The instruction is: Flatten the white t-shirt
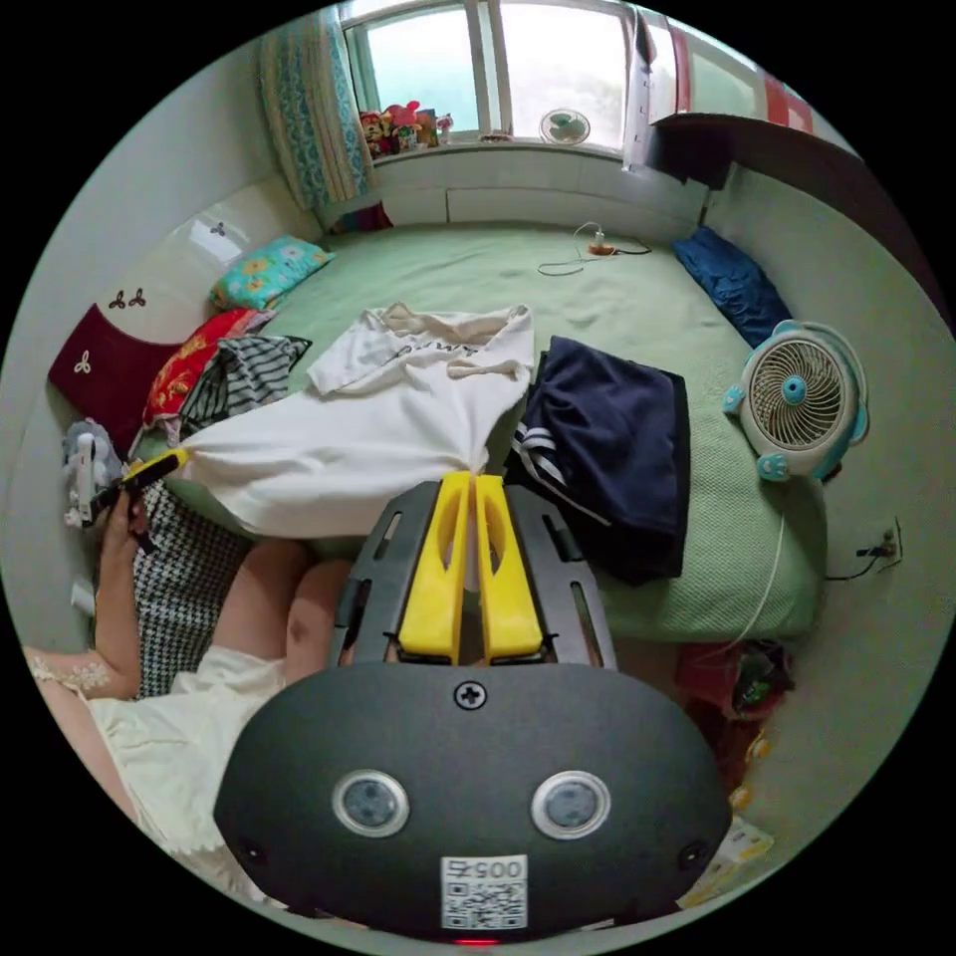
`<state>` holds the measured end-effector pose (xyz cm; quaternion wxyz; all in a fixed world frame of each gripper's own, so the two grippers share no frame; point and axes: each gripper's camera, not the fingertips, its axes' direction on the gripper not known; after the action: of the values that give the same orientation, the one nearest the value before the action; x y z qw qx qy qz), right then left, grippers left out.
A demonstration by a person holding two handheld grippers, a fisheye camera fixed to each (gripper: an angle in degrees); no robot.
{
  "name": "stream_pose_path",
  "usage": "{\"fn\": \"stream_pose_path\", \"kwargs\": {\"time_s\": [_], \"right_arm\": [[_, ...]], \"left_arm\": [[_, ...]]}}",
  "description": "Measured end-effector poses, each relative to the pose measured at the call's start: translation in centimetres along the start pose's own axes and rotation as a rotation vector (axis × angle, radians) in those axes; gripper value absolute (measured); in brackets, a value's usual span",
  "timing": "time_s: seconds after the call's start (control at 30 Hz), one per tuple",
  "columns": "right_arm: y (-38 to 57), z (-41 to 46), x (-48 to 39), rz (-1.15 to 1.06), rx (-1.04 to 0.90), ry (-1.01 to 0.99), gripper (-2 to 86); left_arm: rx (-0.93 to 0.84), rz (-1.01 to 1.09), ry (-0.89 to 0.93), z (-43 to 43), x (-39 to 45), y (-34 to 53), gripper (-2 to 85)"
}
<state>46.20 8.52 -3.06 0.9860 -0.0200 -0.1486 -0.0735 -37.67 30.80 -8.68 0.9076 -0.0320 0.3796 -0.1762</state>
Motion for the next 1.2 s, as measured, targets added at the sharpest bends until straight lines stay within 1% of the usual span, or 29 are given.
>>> {"fn": "stream_pose_path", "kwargs": {"time_s": [0.17,0.33,0.43,0.5,0.57,0.67,0.73,0.77,0.83,0.9,0.97,1.03,1.07,1.2], "right_arm": [[1.9,2.6,-0.9,-0.027,-0.150,-0.025,-1.6],[3.9,11.5,-1.2,0.040,-0.298,-0.062,-1.5],[3.9,14.9,-0.9,0.083,-0.391,-0.023,-1.3],[3.2,14.9,-0.8,0.081,-0.404,0.001,-0.6],[1.5,13.7,-1.2,0.042,-0.380,0.031,1.5],[-3.5,10.8,-3.4,-0.069,-0.220,0.037,5.5],[-8.7,9.7,-6.3,-0.173,-0.042,-0.006,7.7],[-10.1,9.8,-7.1,-0.196,-0.006,-0.019,8.2],[-16.0,11.9,-10.5,-0.283,0.093,-0.083,10.1],[-20.7,15.0,-12.8,-0.300,0.134,-0.131,11.1],[-25.2,18.9,-15.0,-0.310,0.134,-0.180,11.7],[-31.2,24.4,-17.5,-0.306,0.082,-0.219,12.9],[-32.5,25.7,-18.0,-0.304,0.073,-0.224,13.0],[-41.5,34.2,-20.1,-0.228,0.004,-0.243,13.1]], "left_arm": [[-0.103,-0.035,0.039,0.5,-1.1,3.3,0.6],[-0.240,-0.161,0.071,4.5,-3.1,6.5,1.2],[-0.277,-0.195,-0.006,4.4,-4.2,7.0,1.8],[-0.246,-0.181,-0.086,2.8,-4.8,6.3,2.8],[-0.202,-0.156,-0.129,1.6,-5.1,4.7,4.3],[-0.089,-0.084,-0.107,1.3,-4.4,0.5,5.8],[-0.025,-0.031,-0.079,2.4,-3.7,-2.8,6.2],[0.025,-0.014,-0.063,3.5,-3.4,-5.1,6.3],[0.085,-0.010,-0.027,5.5,-3.1,-8.7,6.4],[0.178,-0.046,0.035,7.8,-3.5,-13.1,6.4],[0.199,-0.070,0.063,9.8,-4.2,-15.8,6.5],[0.198,-0.076,0.060,11.8,-4.9,-17.9,6.9],[0.194,-0.075,0.053,13.1,-5.6,-18.7,7.2],[0.142,-0.084,-0.001,17.4,-8.2,-18.8,8.4]]}}
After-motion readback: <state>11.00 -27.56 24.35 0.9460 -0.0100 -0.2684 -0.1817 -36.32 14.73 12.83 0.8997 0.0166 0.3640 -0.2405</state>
